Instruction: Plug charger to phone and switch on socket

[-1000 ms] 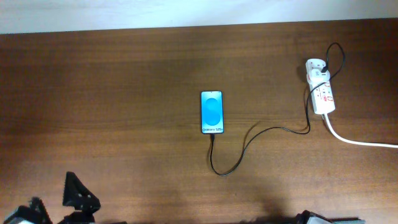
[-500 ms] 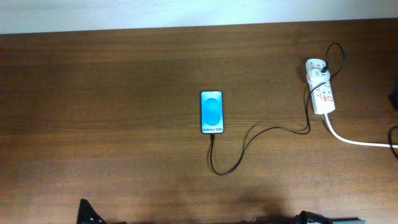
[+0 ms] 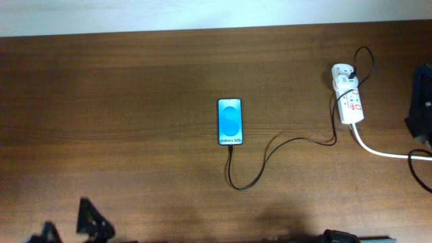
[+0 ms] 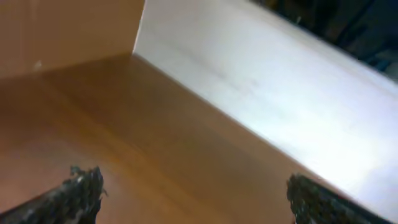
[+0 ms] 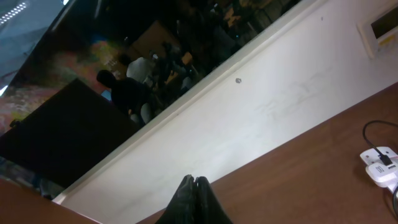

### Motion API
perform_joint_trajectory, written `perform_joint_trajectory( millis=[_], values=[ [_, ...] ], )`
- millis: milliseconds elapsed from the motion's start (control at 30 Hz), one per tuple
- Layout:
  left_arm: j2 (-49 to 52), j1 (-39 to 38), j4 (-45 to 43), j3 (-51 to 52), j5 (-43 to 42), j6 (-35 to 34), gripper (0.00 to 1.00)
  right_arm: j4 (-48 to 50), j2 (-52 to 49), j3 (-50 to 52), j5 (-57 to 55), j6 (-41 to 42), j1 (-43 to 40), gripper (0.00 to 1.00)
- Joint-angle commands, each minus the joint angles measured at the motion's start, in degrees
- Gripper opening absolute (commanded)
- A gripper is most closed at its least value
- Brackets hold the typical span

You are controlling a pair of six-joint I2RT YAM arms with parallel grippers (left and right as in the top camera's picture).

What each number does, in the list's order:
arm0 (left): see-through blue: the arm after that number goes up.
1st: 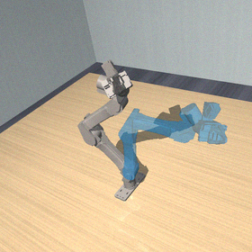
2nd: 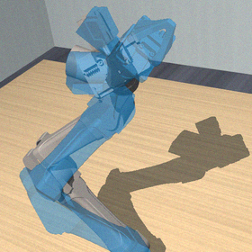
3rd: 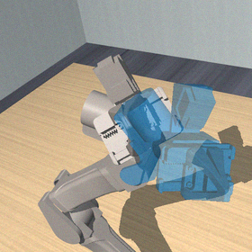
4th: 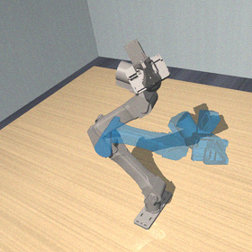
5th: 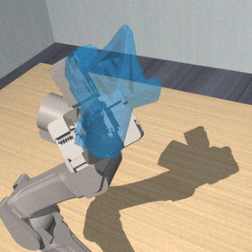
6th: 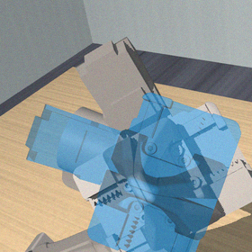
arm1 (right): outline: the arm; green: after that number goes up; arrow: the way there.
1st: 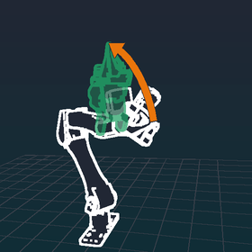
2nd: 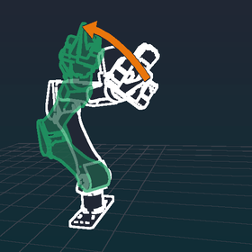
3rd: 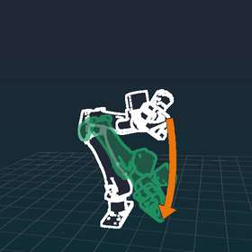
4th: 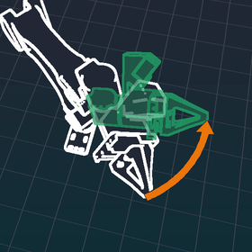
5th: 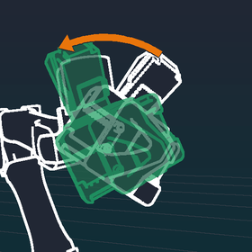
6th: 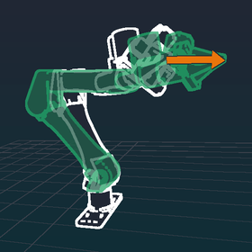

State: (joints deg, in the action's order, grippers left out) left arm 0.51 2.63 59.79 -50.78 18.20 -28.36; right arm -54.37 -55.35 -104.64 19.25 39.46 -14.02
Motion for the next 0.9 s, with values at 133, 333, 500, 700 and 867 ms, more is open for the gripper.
perform_joint_trajectory(
  millis=[133,333,500,700,867],
  values=[
    [-0.2,-0.2,-36.4,29.0,-16.4,5.2,0.99,0.5,2.3,0.3,-0.7,-0.3,0.6,0.05],
    [-0.1,-0.2,-61.2,47.1,-22.9,11.8,0.99,0.5,4.2,0.3,-1.0,-0.3,0.6,0.05],
    [-0.1,-0.2,-61.4,49.6,-22.9,16.3,0.99,0.5,6.8,0.3,-1.0,-0.3,0.6,0.05],
    [-0.1,-0.2,-58.9,50.3,-22.9,19.1,0.99,0.9,9.7,0.7,-1.1,-0.3,0.6,0.05],
    [-0.1,-0.2,-55.8,50.3,-22.9,19.1,0.99,1.9,10.4,1.2,-1.5,-0.2,0.6,0.06]
  ],
)
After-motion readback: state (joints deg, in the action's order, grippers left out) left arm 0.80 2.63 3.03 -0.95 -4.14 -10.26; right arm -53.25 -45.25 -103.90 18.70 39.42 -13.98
